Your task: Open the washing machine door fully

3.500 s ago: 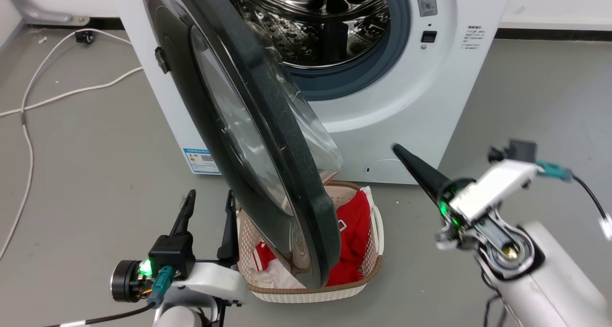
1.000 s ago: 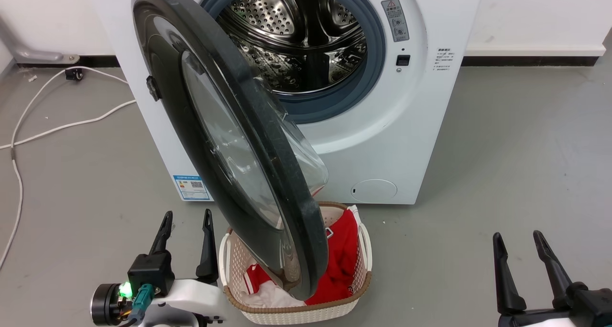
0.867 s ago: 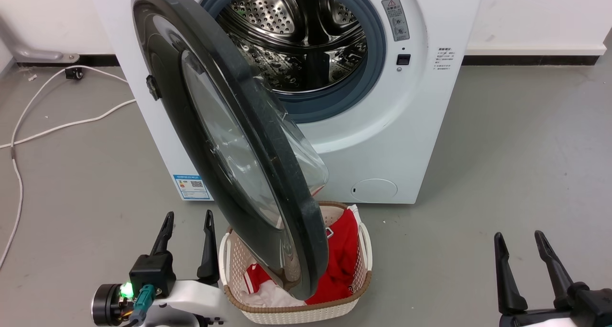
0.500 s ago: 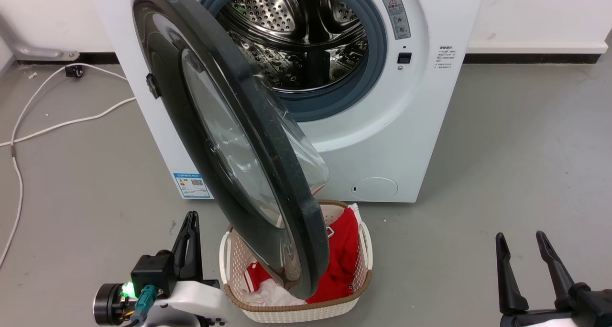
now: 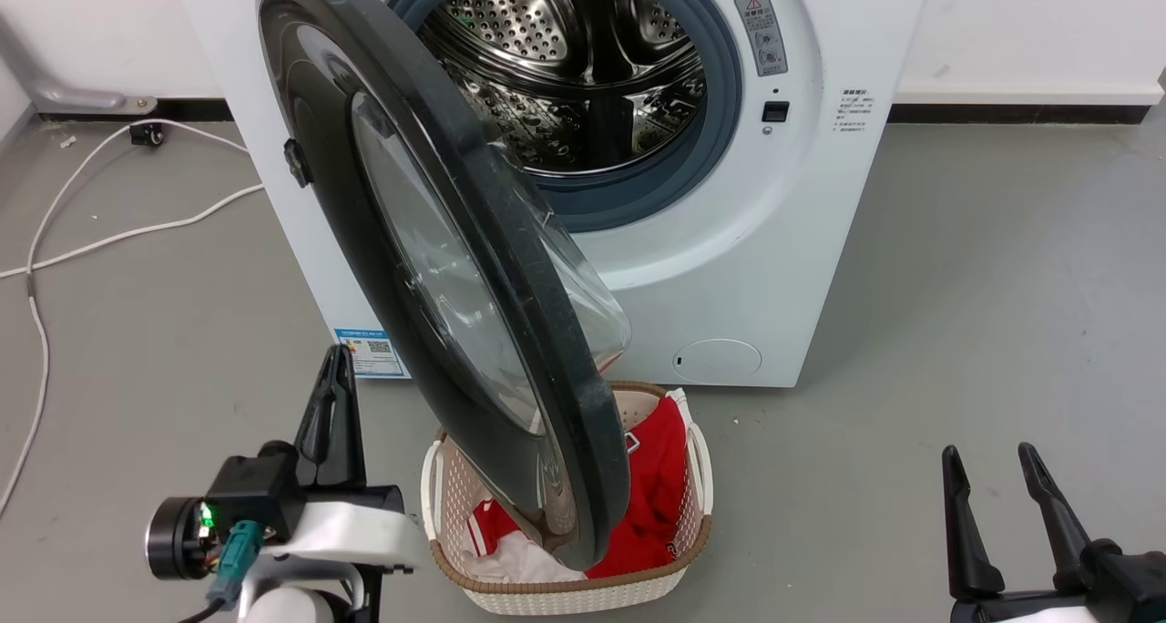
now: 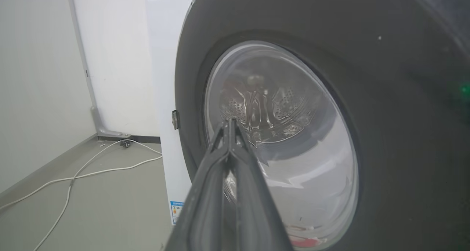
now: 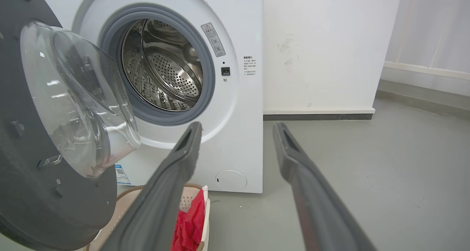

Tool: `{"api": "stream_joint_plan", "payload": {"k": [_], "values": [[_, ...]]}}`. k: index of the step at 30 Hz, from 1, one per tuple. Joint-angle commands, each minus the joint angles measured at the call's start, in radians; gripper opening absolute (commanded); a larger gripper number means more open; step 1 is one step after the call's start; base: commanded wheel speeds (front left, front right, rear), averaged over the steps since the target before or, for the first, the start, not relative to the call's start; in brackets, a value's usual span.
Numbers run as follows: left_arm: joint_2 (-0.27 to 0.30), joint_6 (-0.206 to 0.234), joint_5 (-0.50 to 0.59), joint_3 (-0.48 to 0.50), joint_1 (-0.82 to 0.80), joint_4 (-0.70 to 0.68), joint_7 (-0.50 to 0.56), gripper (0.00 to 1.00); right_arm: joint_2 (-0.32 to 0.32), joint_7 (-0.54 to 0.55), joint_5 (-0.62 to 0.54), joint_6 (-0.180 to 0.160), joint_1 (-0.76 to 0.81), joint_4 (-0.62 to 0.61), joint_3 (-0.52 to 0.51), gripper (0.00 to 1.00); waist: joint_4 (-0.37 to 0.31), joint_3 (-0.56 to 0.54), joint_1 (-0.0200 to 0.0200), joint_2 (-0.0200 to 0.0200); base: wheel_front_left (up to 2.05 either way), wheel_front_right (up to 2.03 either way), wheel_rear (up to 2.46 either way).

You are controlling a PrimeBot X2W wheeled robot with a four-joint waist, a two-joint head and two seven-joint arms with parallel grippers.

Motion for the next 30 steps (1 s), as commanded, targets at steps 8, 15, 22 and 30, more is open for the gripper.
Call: {"api": "stream_joint_plan", "payload": {"k": [8,15,22,30], "values": [[0.000,-0.006,0.025,0.018,-0.072,-0.157,-0.003,0.00,0.004,-0.004,0.001,0.000,-0.015,0.007,0.002,1.00,0.002,-0.002,0.0000,0.0000,0.00,0.00,0.00],[0.008,-0.001,0.051,0.027,-0.138,-0.302,-0.003,0.00,0.004,0.001,-0.002,0.000,-0.010,0.006,-0.003,1.00,0.001,-0.008,0.0000,0.0000,0.00,0.00,0.00],[0.012,-0.010,0.067,0.008,-0.205,-0.418,-0.003,0.00,0.004,-0.001,0.001,0.000,-0.002,0.008,-0.004,1.00,-0.001,-0.016,0.0000,0.0000,0.00,0.00,0.00],[0.005,-0.044,0.051,-0.143,-0.263,-0.509,0.013,0.00,0.004,0.003,0.004,0.000,0.004,0.006,0.002,1.00,-0.008,-0.018,0.0000,0.0000,0.00,0.00,0.00]]}}
